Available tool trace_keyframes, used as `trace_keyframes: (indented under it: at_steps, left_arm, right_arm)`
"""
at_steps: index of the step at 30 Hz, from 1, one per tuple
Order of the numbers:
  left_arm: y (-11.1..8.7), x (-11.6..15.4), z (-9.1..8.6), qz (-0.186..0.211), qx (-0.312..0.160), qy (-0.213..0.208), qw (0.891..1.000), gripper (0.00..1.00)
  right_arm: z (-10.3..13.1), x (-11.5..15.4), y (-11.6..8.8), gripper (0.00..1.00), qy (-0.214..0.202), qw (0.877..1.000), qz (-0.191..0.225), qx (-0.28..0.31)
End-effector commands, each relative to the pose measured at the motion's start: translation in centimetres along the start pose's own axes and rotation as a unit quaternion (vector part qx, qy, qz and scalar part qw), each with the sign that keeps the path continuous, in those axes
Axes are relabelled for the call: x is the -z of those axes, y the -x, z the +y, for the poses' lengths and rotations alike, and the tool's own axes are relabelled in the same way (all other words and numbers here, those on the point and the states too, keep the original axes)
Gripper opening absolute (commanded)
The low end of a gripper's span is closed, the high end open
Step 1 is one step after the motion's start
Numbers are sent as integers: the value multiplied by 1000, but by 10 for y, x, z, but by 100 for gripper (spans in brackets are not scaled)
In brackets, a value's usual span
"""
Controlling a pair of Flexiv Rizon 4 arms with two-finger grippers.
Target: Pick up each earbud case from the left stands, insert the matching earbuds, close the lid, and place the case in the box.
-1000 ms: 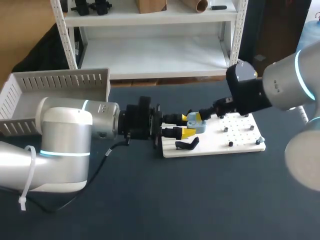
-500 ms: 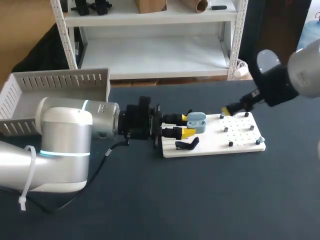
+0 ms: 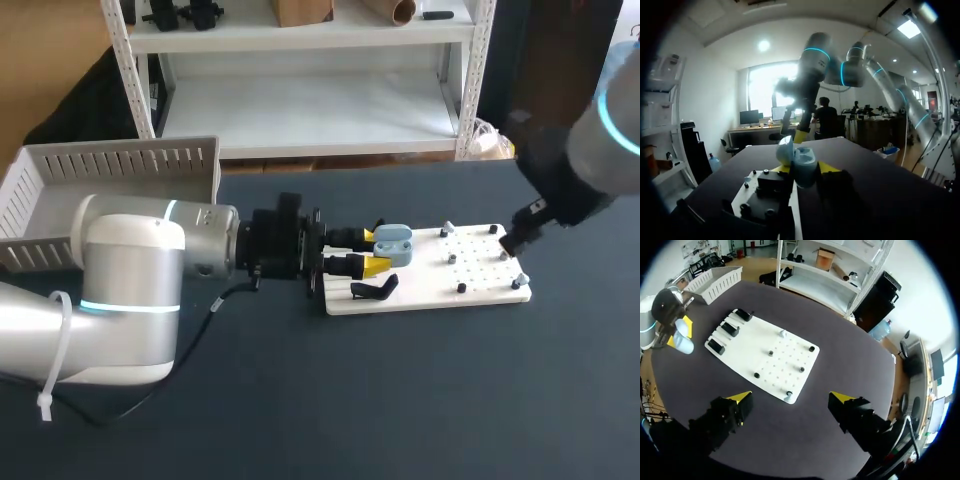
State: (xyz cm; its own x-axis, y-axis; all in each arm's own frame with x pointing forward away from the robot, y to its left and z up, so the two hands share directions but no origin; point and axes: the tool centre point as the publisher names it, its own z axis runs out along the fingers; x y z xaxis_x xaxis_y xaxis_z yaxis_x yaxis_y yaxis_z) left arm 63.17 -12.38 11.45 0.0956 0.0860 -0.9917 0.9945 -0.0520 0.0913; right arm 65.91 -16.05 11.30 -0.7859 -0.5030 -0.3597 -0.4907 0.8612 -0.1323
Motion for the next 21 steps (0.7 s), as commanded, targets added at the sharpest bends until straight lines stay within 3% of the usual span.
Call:
trace_keyframes:
  at_steps: [1, 7, 8, 10, 11, 12, 13, 18, 21]
  left_arm:
    - [-1, 0, 0, -2, -1, 0, 1000, 0]
    - [-1, 0, 0, -2, -1, 0, 1000, 0]
    - [-1, 0, 0, -2, -1, 0, 1000, 0]
    - [-1, 0, 0, -2, -1, 0, 1000, 0]
    - [-1, 0, 0, -2, -1, 0, 1000, 0]
    - [-1, 0, 0, -2, -1, 0, 1000, 0]
    - [-1, 0, 0, -2, -1, 0, 1000, 0]
    - [-1, 0, 0, -2, -1, 0, 1000, 0]
    - [-1, 0, 0, -2, -1, 0, 1000, 0]
  right_arm:
    - [3, -17, 3, 100, -142, 990, 25, -2]
    - [7, -29, -10, 100, -126, 991, 47, 0]
    - [7, -30, -12, 95, -122, 991, 50, -1]
    - [9, -32, -17, 68, -120, 991, 52, 1]
    - [9, -32, -18, 61, -117, 992, 53, 2]
    - [11, -33, -21, 63, -110, 992, 55, 1]
    - [12, -33, -23, 71, -105, 993, 55, 1]
    - [15, -35, -32, 78, -86, 995, 56, 0]
    - [15, -36, -34, 73, -73, 996, 53, -1]
